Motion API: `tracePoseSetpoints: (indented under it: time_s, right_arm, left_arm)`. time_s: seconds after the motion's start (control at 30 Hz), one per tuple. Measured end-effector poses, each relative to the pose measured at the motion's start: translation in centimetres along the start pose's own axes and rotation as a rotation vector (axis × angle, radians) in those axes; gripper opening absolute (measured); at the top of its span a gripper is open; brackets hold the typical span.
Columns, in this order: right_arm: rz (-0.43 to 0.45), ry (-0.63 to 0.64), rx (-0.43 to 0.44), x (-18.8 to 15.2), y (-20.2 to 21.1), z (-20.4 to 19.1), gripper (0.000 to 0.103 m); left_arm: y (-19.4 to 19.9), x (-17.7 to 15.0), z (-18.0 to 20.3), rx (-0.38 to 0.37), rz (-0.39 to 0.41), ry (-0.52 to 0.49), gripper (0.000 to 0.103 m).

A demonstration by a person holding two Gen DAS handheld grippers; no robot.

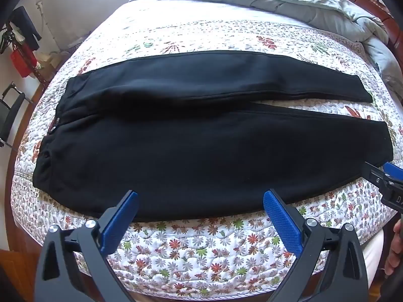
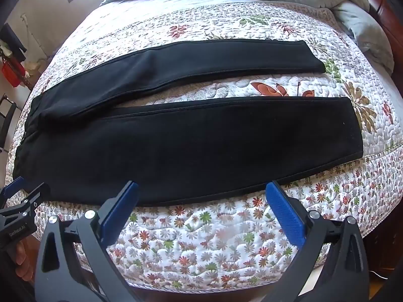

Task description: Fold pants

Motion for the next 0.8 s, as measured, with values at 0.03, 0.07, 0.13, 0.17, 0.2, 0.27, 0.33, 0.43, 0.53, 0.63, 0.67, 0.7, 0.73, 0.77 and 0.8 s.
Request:
tracePoseSetpoints:
  time_s: [0.03,0.07,0.13,0.17,0.2,0.27,0.33,0.43,0.53,0.63,0.67,0.7,0.73,0.77,0.8]
  right_arm:
    - [0.002,0.0,0.002,-0.08,0.01,0.04,0.1]
    - [0.006,0.0,0.006,-0.14,-0.01,0.02,0.1]
    - [0.007,-0.001,0.005,-0.19,-0.05,0.01,0.1]
    - [0.007,-0.002,0.006,-0.22,-0.06,0.01,0.1]
    - [0.008,-0.002,0.007,-0.26,-0.08,0.0,0.1]
    - [0.005,0.002,0.007,-0.2,0.01,-0.02,0.1]
    - [0.006,0.003,0.006,-0.28,-0.01,-0.04,0.1]
    - [0.005,0.002,0.006,-0.57,-0.07,0.01,0.1]
    - [0.003,0.002,0.004,-0.45,-0.04,-0.07,0.1]
    - [0.004,0.004,0.004,-0.46,-0.08,-0.04,0.1]
    - [0.004,0.005,0.004,-0.49,-0.1,-0.04,0.1]
    - [0.001,0.002,0.004,-0.21,-0.18,0.1,0.1]
    - [0.001,0.001,0.004,-0.21,-0.19,0.1,0.1]
    - [0.001,0.001,0.004,-0.21,-0.21,0.09,0.1]
    - [-0.001,0.002,0.002,-0.17,-0.2,0.06,0.1]
  left_arm:
    - [0.02,0.02,0.06,0.0,-0.001,0.0,0.099]
    - [0.04,-0.02,0.08,-0.001,0.0,0.0,0.099]
    - [0.03,-0.02,0.13,0.002,-0.001,-0.001,0.099]
    - [0.03,0.05,0.16,0.002,-0.001,-0.002,0.099]
    - [0.04,0.07,0.2,0.002,-0.001,-0.003,0.099]
    - [0.07,0.07,0.27,0.003,0.0,-0.002,0.099]
    - [0.06,0.16,0.29,0.002,-0.001,-0.002,0.099]
    - [0.06,0.19,0.27,0.002,0.0,-0.003,0.099]
    - [-0.02,0.35,0.3,0.004,-0.001,-0.005,0.099]
    - [-0.04,0.4,0.33,0.003,-0.002,-0.004,0.099]
    - [-0.04,0.4,0.35,0.003,-0.002,-0.005,0.099]
    - [-0.04,0.4,0.34,0.004,-0.001,-0.005,0.099]
    - [-0.05,0.4,0.37,0.005,0.0,-0.006,0.099]
    - [-0.05,0.4,0.39,0.005,0.0,-0.007,0.099]
    - [-0.06,0.41,0.42,0.005,0.0,-0.008,0.099]
Point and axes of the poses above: each gripper's, at about its wrist camera, not at the fingertips, and y roughly against the way its jaws point, z to its right, x to its top, the point moved 1 cm from there along -y, roughly the way its jaws point, and after that the axes turned 6 degrees about z, right-handed, at the moved point
